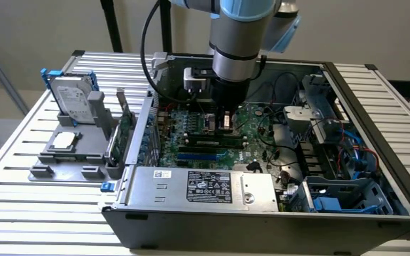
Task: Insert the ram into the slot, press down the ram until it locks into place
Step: 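Press down the ram until it locks into place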
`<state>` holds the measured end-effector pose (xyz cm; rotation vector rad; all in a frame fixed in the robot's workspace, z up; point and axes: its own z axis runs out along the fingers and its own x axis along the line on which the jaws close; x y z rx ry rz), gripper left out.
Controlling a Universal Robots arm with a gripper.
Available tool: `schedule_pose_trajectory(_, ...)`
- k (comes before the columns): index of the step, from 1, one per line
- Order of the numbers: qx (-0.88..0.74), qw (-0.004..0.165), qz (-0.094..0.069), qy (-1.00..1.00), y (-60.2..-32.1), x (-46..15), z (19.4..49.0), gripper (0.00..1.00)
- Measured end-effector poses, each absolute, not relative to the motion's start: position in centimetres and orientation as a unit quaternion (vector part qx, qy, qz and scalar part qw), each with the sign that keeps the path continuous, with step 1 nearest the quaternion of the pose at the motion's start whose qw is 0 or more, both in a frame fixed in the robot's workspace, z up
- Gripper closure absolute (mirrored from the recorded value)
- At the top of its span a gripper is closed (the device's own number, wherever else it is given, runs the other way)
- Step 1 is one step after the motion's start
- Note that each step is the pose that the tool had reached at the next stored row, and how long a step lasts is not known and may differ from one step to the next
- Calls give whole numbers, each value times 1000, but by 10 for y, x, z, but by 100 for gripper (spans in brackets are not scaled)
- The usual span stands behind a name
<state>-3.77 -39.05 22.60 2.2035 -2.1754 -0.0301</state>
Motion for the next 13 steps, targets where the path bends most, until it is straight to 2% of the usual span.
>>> schedule_pose_trajectory(7, 711, 22, -10, -702, -392, -37, 257, 89)
schedule_pose_trajectory(13, 711, 21, -12, -703, -393, -37, 259, 89)
